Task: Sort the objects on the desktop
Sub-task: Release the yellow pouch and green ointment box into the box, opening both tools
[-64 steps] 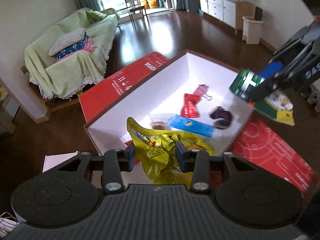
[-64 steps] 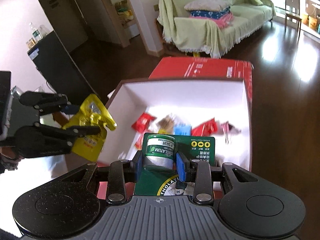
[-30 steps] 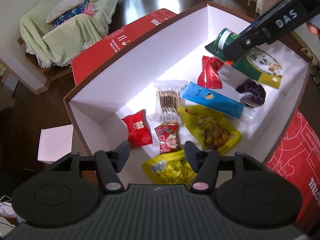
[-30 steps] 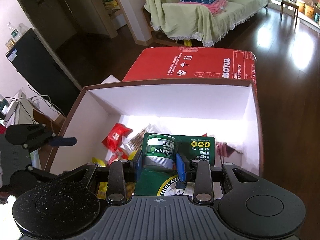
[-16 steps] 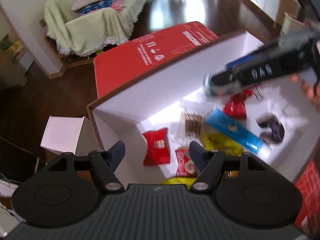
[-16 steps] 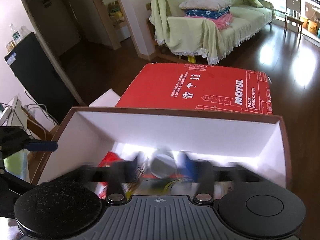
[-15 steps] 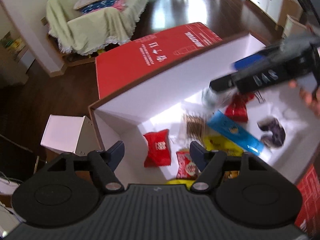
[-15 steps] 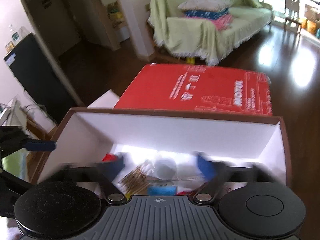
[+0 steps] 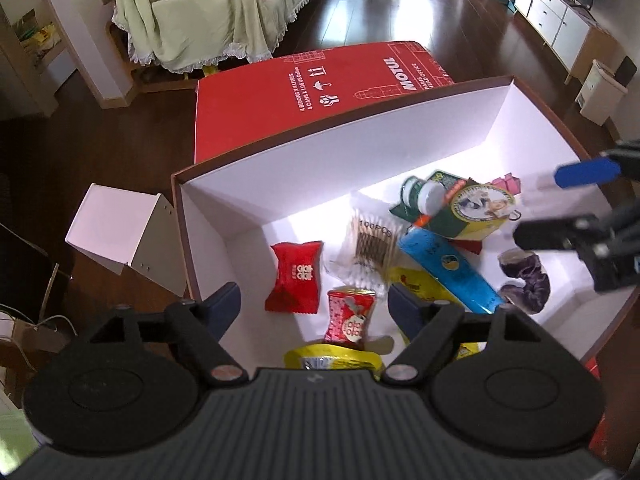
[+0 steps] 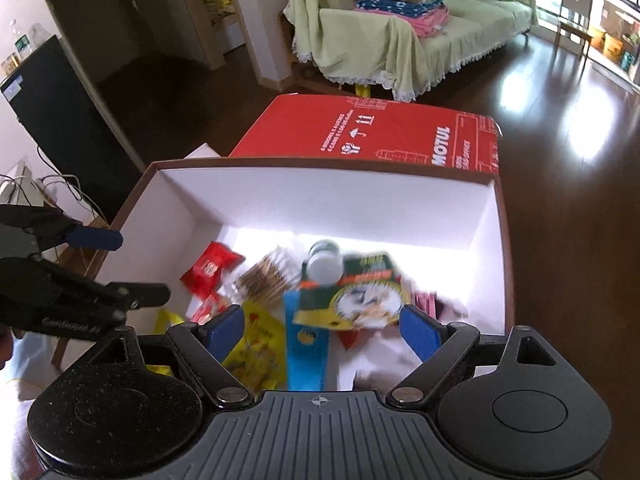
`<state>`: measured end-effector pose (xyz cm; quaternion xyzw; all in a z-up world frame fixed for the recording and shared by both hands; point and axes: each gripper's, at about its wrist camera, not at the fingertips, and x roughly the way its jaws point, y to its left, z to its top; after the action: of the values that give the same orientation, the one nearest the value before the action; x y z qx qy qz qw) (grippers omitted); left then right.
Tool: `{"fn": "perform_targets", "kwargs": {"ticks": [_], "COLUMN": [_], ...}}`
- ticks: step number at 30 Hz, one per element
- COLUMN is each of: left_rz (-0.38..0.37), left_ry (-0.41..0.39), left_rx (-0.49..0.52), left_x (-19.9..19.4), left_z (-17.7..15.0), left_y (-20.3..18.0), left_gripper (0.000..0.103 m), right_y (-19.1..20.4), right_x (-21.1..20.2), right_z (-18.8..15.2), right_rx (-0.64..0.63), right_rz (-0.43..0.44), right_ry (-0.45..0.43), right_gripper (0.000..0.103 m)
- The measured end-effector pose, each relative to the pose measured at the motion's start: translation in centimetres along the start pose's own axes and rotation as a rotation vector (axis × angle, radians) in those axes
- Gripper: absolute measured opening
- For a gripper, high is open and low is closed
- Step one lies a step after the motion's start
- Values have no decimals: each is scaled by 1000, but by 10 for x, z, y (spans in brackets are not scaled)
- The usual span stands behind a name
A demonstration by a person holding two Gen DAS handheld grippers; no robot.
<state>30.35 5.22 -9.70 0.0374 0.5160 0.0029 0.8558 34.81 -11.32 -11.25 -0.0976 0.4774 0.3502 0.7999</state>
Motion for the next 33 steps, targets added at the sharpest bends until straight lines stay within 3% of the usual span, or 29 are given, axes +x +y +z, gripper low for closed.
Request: {"fn": "perform_targets", "kwargs": {"ticks": [14,33], "left_rz": [12,34], "left_ry": [-21,-117], "left_rx": [2,21], "left_x": [-38,-102], "left_z": [-13,-50], "left_y": [-26,-51], "left_gripper": [79,79], "right_y": [9,30], "right_x": [-33,-87], "right_z": [-26,-63], "right_rx": [96,160], "right_rz": [-96,-120], "right_ry": [-9,-61], "right_gripper": [87,88]}}
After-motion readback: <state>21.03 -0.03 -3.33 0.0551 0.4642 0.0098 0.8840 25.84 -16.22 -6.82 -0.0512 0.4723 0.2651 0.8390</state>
